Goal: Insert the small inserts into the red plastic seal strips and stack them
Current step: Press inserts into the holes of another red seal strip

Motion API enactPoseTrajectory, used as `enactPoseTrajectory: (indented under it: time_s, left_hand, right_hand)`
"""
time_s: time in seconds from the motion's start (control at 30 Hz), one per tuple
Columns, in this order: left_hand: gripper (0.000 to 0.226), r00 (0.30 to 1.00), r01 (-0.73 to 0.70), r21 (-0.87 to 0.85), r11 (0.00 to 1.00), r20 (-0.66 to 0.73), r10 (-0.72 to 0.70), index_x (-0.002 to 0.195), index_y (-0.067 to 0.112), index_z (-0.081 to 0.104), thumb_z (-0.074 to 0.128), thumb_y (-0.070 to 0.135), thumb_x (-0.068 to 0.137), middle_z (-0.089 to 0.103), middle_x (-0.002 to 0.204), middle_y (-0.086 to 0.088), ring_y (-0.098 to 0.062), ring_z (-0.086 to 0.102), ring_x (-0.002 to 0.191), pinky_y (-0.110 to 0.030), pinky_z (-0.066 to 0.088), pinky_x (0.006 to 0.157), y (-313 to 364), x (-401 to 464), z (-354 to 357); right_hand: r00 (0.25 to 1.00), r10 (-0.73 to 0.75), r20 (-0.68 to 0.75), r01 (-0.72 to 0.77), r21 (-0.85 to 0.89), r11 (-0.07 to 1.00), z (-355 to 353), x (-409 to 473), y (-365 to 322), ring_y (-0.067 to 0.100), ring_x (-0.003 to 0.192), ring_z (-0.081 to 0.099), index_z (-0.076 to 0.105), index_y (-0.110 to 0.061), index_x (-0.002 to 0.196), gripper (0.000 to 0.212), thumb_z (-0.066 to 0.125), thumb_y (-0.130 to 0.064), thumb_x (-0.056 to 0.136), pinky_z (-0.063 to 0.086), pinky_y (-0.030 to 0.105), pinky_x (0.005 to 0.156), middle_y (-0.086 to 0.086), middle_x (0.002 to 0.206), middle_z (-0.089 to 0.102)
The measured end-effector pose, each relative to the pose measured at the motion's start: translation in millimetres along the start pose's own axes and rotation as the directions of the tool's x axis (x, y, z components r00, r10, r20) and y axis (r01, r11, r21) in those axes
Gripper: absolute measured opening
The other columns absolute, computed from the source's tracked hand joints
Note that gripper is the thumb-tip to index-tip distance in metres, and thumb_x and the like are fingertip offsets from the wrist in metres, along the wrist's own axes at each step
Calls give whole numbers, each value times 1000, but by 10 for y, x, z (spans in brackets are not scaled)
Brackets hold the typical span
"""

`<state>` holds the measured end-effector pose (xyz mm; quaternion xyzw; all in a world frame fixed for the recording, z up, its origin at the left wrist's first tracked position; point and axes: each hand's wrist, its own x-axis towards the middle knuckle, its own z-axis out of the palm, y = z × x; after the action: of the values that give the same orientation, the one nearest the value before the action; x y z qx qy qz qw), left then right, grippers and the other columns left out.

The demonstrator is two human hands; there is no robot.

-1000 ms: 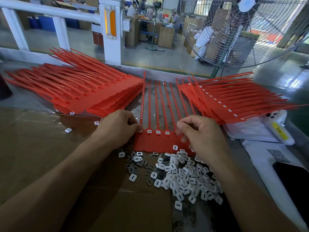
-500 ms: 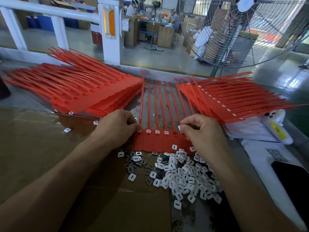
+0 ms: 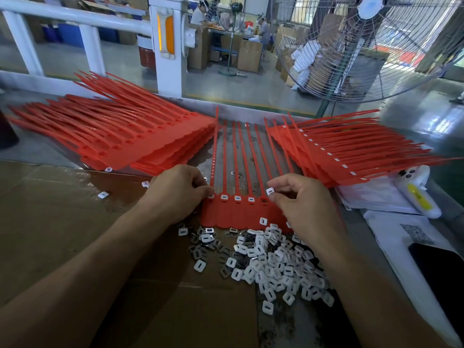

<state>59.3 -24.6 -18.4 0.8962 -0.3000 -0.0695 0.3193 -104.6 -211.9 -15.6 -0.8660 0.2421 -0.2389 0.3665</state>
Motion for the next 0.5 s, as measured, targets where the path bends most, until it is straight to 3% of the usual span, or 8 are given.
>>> enactPoseTrajectory:
  time_s: [0.07, 0.2, 0.5]
  left_hand:
    - [19, 1000, 1, 2, 1000, 1, -1, 81, 29, 70, 74, 46, 88, 68, 83, 12, -8, 63, 79, -35, 53, 78, -1, 2, 3]
    - [18, 1000, 2, 10, 1000, 7, -2, 83, 29, 70, 74, 47, 88, 68, 84, 12, -8, 64, 80, -34, 53, 76, -3, 10, 5]
    - [19, 1000, 0, 6, 1000, 8, 0, 81, 29, 70, 74, 46, 88, 68, 82, 11, -7, 63, 75, -29, 46, 65, -9, 16, 6]
  right_hand:
    - [1000, -16, -7, 16, -29, 999, 2, 15, 31, -23, 91, 58, 76, -31, 105, 19, 76, -16, 93, 44, 1, 68, -26, 91, 68]
    - [999, -33, -1, 33, -83, 996, 33, 51, 73, -20, 90, 60, 78, -24, 106, 17, 77, -14, 92, 40, -4, 72, -22, 90, 69]
    - [998, -59, 15, 61, -186, 981, 80, 68, 69, -16, 84, 55, 81, -24, 105, 16, 79, -18, 90, 36, 2, 72, -22, 91, 65]
